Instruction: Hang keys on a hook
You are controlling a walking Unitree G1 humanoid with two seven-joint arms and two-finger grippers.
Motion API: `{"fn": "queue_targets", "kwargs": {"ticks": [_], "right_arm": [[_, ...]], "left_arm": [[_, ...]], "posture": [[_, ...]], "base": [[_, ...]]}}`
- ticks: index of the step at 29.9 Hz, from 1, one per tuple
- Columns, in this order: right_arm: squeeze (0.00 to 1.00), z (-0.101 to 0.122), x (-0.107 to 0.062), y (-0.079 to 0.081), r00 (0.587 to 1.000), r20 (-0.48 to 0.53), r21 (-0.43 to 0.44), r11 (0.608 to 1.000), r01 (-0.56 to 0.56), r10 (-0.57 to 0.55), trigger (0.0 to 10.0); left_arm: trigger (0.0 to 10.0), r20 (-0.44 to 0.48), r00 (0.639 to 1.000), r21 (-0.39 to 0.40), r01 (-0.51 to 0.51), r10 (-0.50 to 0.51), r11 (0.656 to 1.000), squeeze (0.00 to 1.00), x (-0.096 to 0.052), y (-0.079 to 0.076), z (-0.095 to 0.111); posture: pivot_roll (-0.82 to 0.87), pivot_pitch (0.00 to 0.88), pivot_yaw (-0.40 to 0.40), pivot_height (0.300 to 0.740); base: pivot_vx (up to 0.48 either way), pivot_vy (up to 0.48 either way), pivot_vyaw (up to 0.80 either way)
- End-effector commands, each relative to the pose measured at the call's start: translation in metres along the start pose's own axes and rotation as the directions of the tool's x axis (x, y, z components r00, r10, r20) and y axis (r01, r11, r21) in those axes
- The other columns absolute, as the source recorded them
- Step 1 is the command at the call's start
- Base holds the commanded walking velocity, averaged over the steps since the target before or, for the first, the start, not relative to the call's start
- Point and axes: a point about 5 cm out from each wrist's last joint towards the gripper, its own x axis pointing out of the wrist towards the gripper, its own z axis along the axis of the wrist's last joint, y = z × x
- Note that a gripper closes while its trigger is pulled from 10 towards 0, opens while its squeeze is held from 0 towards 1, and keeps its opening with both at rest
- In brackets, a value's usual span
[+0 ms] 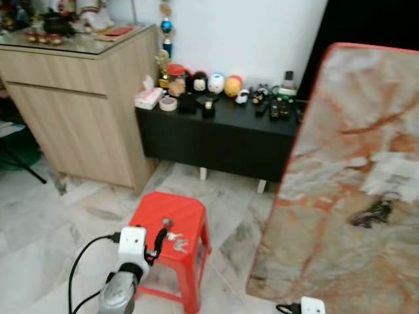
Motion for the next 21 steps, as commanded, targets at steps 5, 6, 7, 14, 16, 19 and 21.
{"fn": "queue_targets", "kwargs": {"ticks": [5, 6, 7, 14, 16, 19, 21], "right_arm": [[0.00, -0.013, -0.003, -0.013, 0.998, -0.043, 0.012, 0.999, 0.040, -0.039, 10.0], [0.00, -0.014, -0.003, -0.012, 0.998, -0.043, 0.012, 0.999, 0.039, -0.039, 10.0], [0.00, -0.014, -0.003, -0.011, 0.998, -0.043, 0.016, 0.999, 0.041, -0.040, 10.0], [0.00, -0.010, -0.002, -0.006, 0.999, -0.023, 0.029, 0.999, 0.036, -0.035, 10.0], [0.00, -0.009, -0.002, -0.006, 0.999, -0.016, 0.039, 0.999, 0.035, -0.035, 10.0], [0.00, -0.008, -0.002, -0.006, 0.999, -0.015, 0.036, 0.999, 0.034, -0.034, 10.0], [0.00, -0.007, -0.002, -0.006, 0.999, -0.014, 0.038, 0.999, 0.035, -0.034, 10.0]], "left_arm": [[10.0, -0.087, 0.996, 0.003, -0.010, 0.010, 1.000, 0.00, -0.005, 0.006, -0.016], [10.0, -0.102, 0.995, 0.005, -0.015, 0.016, 1.000, 0.00, -0.007, 0.008, -0.019], [10.0, -0.122, 0.992, 0.012, -0.022, 0.023, 1.000, 0.00, -0.008, 0.011, -0.022], [10.0, -0.315, 0.943, 0.043, -0.102, 0.111, 0.994, 0.00, -0.024, 0.040, -0.050], [10.0, -0.380, 0.915, 0.052, -0.122, 0.132, 0.991, 0.00, -0.033, 0.044, -0.060], [10.0, -0.473, 0.868, 0.071, -0.137, 0.154, 0.988, 0.00, -0.051, 0.050, -0.077], [10.0, -0.487, 0.859, 0.072, -0.140, 0.157, 0.988, 0.00, -0.054, 0.051, -0.080]], "posture": [[0.02, 0.000, -0.054, 0.740], [0.02, 0.000, -0.054, 0.740], [0.02, 0.000, -0.051, 0.740], [0.01, 0.000, -0.038, 0.740], [0.01, 0.000, -0.036, 0.740], [0.01, 0.000, -0.032, 0.740], [0.01, 0.000, -0.034, 0.740]], "base": [[0.000, 0.480, 0.00], [0.000, 0.480, 0.00], [0.000, 0.480, 0.00], [0.000, 0.480, 0.00], [0.000, 0.480, 0.00], [0.000, 0.480, 0.00], [0.000, 0.480, 0.00]]}}
